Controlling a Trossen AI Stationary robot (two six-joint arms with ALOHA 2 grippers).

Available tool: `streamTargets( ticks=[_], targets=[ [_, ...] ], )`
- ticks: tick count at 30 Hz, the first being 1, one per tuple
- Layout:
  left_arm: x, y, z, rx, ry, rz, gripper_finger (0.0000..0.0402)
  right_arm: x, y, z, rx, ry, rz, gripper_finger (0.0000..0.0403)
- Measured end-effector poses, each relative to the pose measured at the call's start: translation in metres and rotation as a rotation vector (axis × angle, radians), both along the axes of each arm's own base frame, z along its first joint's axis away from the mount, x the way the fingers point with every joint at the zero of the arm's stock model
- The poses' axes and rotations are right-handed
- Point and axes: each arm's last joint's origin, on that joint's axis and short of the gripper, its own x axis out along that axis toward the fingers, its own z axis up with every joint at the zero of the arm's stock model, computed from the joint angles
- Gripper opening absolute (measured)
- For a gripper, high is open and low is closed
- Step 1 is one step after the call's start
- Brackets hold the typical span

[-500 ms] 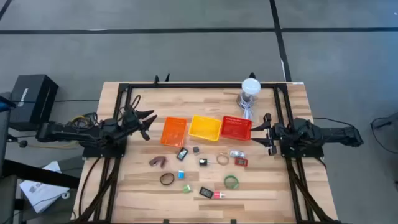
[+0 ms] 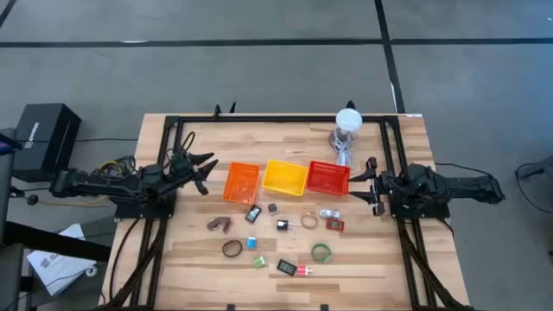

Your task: Pick & Place Office items

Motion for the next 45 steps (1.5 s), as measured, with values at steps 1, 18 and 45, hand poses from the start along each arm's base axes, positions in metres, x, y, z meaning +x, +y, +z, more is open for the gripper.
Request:
streamTargets(
  ticks=[1, 18, 45],
  targets=[
    [0.000, 0.000, 0.000, 0.000, 0.000, 0.000, 0.0129, 0.000, 0.000, 0.000, 0.000, 0.000, 0.000, 0.0179],
    [0.000, 0.000, 0.002, -0.004, -0.027, 0.000, 0.0129, 0.000, 0.000, 0.000, 0.000, 0.000, 0.003, 0.0179],
    [0.017, -0.009, -0.012, -0.225, 0.014, -0.359, 0.0129, 0.000, -0.008, 0.000, 0.252, -0.021, -0.204, 0.0179]
  ],
)
